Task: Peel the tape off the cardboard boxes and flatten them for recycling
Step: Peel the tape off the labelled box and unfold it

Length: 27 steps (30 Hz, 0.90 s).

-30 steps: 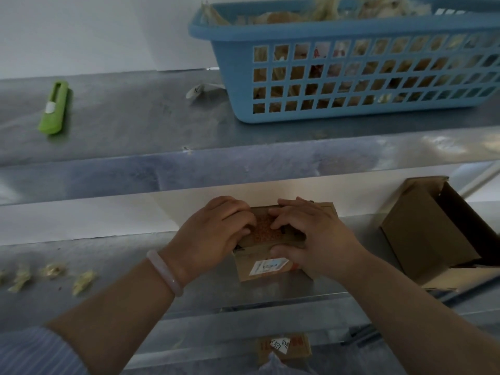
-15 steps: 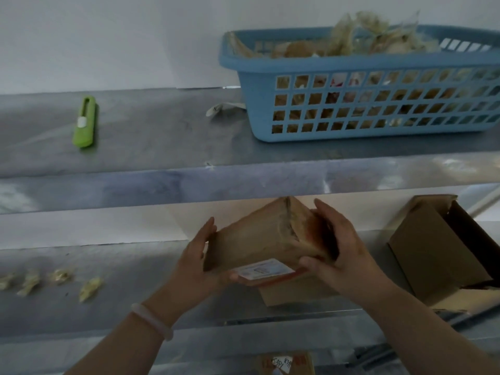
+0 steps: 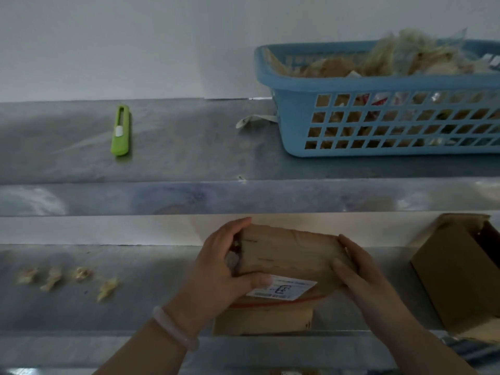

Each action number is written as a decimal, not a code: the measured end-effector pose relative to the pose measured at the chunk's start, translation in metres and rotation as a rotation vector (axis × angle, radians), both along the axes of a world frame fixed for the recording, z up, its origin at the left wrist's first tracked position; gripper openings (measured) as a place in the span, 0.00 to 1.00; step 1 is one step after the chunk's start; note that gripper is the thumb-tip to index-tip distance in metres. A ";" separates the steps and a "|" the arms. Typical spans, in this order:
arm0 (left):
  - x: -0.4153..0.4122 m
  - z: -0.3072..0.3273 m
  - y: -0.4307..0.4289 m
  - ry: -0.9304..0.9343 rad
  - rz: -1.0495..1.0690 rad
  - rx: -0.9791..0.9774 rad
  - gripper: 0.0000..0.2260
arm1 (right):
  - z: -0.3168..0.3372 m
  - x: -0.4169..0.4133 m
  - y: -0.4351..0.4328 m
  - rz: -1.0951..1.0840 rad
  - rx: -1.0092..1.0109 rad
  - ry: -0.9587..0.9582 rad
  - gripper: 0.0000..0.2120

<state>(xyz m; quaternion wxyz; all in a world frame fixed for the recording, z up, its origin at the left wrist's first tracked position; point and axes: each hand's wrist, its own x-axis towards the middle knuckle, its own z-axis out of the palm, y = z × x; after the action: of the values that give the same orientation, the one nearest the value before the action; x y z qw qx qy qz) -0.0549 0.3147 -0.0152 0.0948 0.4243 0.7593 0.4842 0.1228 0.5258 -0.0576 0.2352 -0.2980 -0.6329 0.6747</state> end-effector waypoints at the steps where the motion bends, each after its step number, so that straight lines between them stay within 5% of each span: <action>1: 0.002 0.001 0.000 -0.034 -0.039 0.032 0.36 | -0.002 -0.001 0.002 -0.033 -0.019 0.007 0.18; 5: 0.001 0.009 0.000 -0.105 -0.158 0.071 0.21 | -0.005 0.002 0.008 -0.093 -0.171 0.058 0.18; 18: -0.014 0.023 0.012 -0.307 -0.276 0.026 0.14 | -0.003 0.004 0.008 -0.084 -0.215 0.052 0.20; 22: -0.012 0.021 0.013 -0.269 -0.246 0.041 0.17 | -0.006 0.003 0.008 -0.136 -0.335 0.124 0.19; 24: -0.010 0.017 0.009 -0.239 -0.303 0.003 0.28 | -0.011 0.003 0.009 -0.189 -0.429 0.174 0.19; 27: -0.005 0.007 0.006 0.091 -0.293 -0.190 0.42 | -0.016 0.001 0.006 -0.227 -0.572 0.212 0.18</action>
<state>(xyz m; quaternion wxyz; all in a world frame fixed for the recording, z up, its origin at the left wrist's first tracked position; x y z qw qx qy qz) -0.0602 0.3212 -0.0084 0.1697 0.5409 0.7353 0.3715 0.1236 0.5315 -0.0741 0.2804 -0.3487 -0.3522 0.8221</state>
